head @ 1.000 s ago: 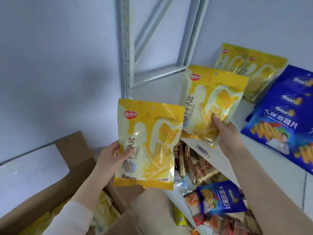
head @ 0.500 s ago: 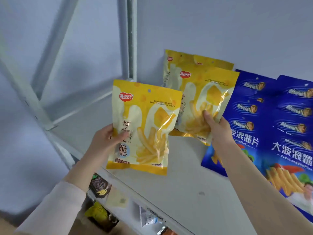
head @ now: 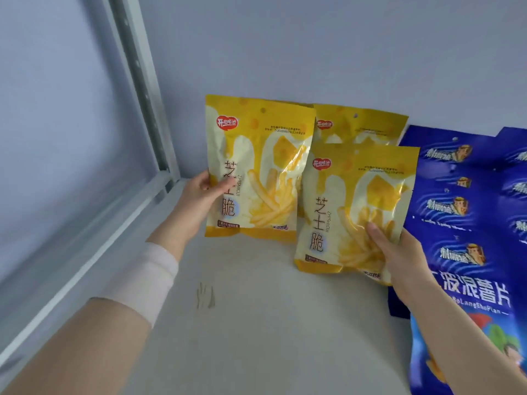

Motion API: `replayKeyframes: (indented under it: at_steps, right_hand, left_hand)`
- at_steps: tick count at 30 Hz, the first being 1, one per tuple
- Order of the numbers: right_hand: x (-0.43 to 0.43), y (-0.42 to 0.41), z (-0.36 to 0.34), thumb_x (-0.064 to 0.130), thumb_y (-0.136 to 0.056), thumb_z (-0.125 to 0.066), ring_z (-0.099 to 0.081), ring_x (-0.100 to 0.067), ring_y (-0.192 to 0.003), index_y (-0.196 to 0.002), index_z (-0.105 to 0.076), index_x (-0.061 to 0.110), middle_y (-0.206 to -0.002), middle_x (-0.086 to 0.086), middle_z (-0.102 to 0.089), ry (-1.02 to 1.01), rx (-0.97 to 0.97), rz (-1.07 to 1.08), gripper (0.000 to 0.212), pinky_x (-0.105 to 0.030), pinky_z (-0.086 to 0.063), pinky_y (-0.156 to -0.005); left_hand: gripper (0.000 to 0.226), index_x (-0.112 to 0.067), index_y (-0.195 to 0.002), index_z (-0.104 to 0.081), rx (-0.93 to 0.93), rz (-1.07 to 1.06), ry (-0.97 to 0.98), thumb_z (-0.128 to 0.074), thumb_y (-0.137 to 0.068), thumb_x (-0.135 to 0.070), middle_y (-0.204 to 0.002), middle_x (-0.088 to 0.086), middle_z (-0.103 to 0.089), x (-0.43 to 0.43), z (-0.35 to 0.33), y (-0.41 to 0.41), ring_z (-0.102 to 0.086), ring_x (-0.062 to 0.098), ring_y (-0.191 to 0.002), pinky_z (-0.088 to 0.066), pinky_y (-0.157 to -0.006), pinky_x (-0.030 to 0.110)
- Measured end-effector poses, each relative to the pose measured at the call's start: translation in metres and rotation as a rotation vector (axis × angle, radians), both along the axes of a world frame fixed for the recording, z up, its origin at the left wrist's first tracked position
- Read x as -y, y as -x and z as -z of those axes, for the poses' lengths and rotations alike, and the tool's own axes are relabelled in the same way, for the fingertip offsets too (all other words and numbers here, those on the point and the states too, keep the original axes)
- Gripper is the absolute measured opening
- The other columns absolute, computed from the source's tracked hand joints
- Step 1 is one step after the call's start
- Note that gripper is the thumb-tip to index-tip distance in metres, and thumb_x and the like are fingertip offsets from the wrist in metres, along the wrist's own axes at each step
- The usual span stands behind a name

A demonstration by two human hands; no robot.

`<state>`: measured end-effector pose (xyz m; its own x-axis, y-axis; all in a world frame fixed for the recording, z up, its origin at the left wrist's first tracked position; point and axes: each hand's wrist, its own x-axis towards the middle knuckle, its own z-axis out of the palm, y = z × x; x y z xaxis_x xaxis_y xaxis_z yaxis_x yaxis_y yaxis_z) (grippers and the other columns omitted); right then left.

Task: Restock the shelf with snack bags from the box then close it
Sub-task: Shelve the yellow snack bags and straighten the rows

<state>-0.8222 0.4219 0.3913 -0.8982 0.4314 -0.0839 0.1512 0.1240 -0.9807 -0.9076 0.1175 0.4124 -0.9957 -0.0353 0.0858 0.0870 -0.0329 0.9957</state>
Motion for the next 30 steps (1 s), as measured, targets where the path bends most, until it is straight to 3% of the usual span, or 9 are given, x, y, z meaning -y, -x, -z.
replayKeyframes:
  at_steps: [6, 8, 14, 17, 20, 22, 26, 28, 30]
  right_hand:
    - [0.005, 0.017, 0.008, 0.035, -0.086, -0.061, -0.061, -0.021, -0.098, -0.119, -0.057, 0.014, -0.107, -0.001, -0.065, -0.001, 0.027, 0.077, 0.039, -0.032, -0.048, -0.078]
    - [0.006, 0.025, 0.008, 0.035, -0.086, -0.061, -0.06, -0.019, -0.097, -0.117, -0.058, 0.014, -0.106, 0.0, -0.064, -0.026, 0.015, 0.093, 0.037, -0.029, -0.047, -0.076]
    - [0.015, 0.042, 0.012, 0.032, -0.086, -0.062, -0.056, -0.014, -0.088, -0.108, -0.056, 0.019, -0.092, 0.008, -0.06, -0.132, -0.021, 0.194, 0.026, -0.03, -0.047, -0.075]
    - [0.019, 0.046, 0.014, 0.033, -0.086, -0.062, -0.053, -0.015, -0.094, -0.107, -0.052, 0.017, -0.1, 0.005, -0.056, -0.221, -0.043, 0.28, 0.028, -0.03, -0.044, -0.077]
    - [0.026, 0.045, 0.019, 0.031, -0.087, -0.063, -0.047, -0.013, -0.102, -0.129, -0.04, 0.012, -0.116, 0.003, -0.05, -0.249, -0.057, 0.39, 0.051, -0.027, -0.039, -0.081]
    - [0.032, 0.043, 0.023, 0.026, -0.088, -0.062, -0.043, -0.016, -0.121, -0.139, -0.029, 0.014, -0.136, -0.001, -0.043, -0.29, -0.101, 0.408, 0.062, -0.03, -0.04, -0.094]
    - [0.04, 0.046, 0.032, 0.013, -0.088, -0.059, -0.023, -0.028, -0.137, -0.141, -0.03, 0.01, -0.148, -0.015, -0.026, -0.64, -0.2, 0.391, 0.061, -0.034, -0.021, -0.113]
    - [0.04, 0.046, 0.035, 0.01, -0.088, -0.057, -0.013, -0.032, -0.139, -0.137, -0.038, 0.01, -0.152, -0.017, -0.015, -0.856, -0.242, 0.389, 0.052, -0.028, -0.003, -0.116]
    - [0.038, 0.046, 0.038, 0.011, -0.089, -0.055, -0.009, -0.031, -0.139, -0.133, -0.044, 0.011, -0.153, -0.015, -0.011, -0.989, -0.243, 0.347, 0.045, -0.034, -0.006, -0.116]
  left_hand:
    - [0.018, -0.025, -0.099, -0.06, 0.005, 0.074, -0.017, -0.064, -0.086, -0.013, -0.091, -0.014, -0.068, -0.02, 0.014, 0.062, -0.066, -0.007, -0.075, -0.051, -0.065, 0.012]
    - [0.016, -0.027, -0.096, -0.06, 0.004, 0.083, -0.026, -0.063, -0.087, -0.013, -0.085, -0.016, -0.07, -0.028, 0.018, 0.073, -0.067, -0.007, -0.074, -0.05, -0.063, 0.011]
    - [0.012, -0.027, -0.095, -0.059, 0.003, 0.007, -0.006, -0.066, -0.086, -0.024, -0.093, -0.009, -0.067, -0.037, 0.038, 0.092, -0.065, 0.004, -0.084, -0.05, -0.071, 0.021]
    - [0.015, -0.026, -0.096, -0.058, 0.002, -0.024, -0.013, -0.068, -0.085, -0.025, -0.093, -0.009, -0.067, -0.042, 0.045, 0.095, -0.064, 0.007, -0.087, -0.05, -0.075, 0.024]
    - [0.026, -0.02, -0.104, -0.053, 0.007, -0.071, 0.007, -0.069, -0.084, -0.026, -0.097, -0.008, -0.064, -0.046, 0.048, 0.095, -0.062, 0.012, -0.093, -0.049, -0.079, 0.026]
    - [0.031, -0.018, -0.108, -0.05, 0.011, -0.098, 0.035, -0.068, -0.085, -0.027, -0.099, -0.007, -0.061, -0.048, 0.047, 0.092, -0.06, 0.012, -0.094, -0.048, -0.077, 0.023]
    - [0.042, -0.012, -0.118, -0.048, -0.049, -0.186, 0.162, -0.069, -0.084, -0.028, -0.11, 0.0, -0.057, -0.055, 0.045, 0.086, -0.055, 0.012, -0.099, -0.045, -0.075, 0.017]
    - [0.055, -0.008, -0.127, -0.046, -0.103, -0.245, 0.237, -0.07, -0.083, -0.029, -0.122, 0.005, -0.054, -0.056, 0.047, 0.086, -0.053, 0.015, -0.108, -0.046, -0.087, 0.025]
    - [0.067, -0.008, -0.136, -0.04, -0.12, -0.295, 0.338, -0.071, -0.081, -0.031, -0.133, 0.009, -0.047, -0.058, 0.048, 0.084, -0.047, 0.022, -0.121, -0.041, -0.102, 0.036]
